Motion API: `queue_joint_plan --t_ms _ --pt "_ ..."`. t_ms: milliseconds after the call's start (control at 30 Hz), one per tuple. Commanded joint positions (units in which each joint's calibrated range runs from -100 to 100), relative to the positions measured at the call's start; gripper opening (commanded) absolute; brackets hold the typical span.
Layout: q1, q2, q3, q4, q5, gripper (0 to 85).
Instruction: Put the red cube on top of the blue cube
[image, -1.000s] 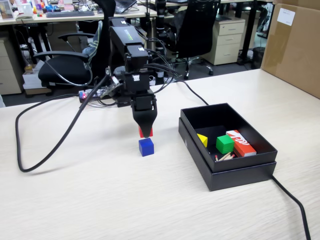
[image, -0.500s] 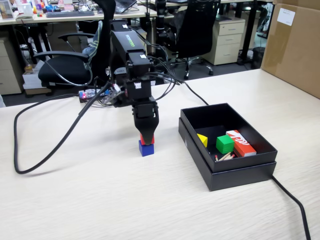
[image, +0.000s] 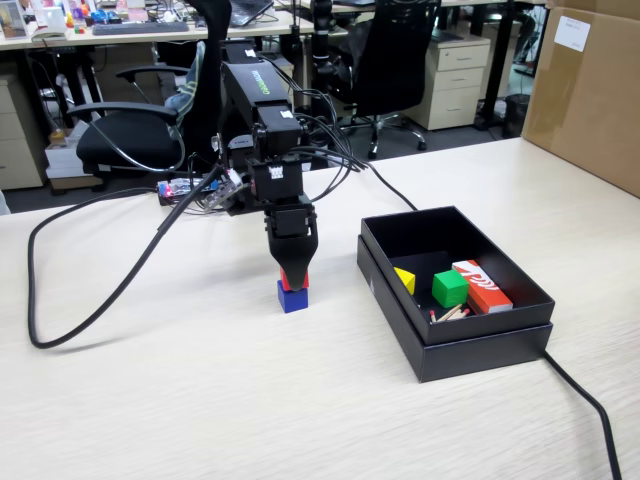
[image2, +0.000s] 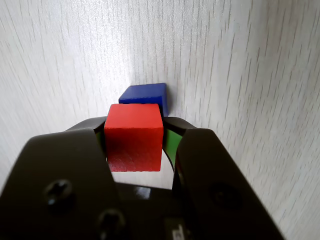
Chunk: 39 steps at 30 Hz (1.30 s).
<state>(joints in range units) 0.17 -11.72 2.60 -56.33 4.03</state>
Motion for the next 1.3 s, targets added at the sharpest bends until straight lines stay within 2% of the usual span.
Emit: queue_joint_plan --t_ms 0,500,600,767,833,933,1067,1267 --pt "0.0 -1.2 2.8 1.3 0.1 0.9" --pt "0.0 0.0 1.4 1.3 0.1 1.1" --pt "0.1 0.5 0.8 1.3 0.0 10.9" --pt "0.1 0.9 0.7 1.3 0.0 12.4" --pt "0.1 0.9 0.5 1.3 0.0 24.7" --pt "0.1 1.0 0.7 1.3 -0.1 32.3" --pt "0.1 1.0 0.8 1.3 -0.3 38.4" --pt "0.0 -0.2 0.8 1.0 -0.6 41.9"
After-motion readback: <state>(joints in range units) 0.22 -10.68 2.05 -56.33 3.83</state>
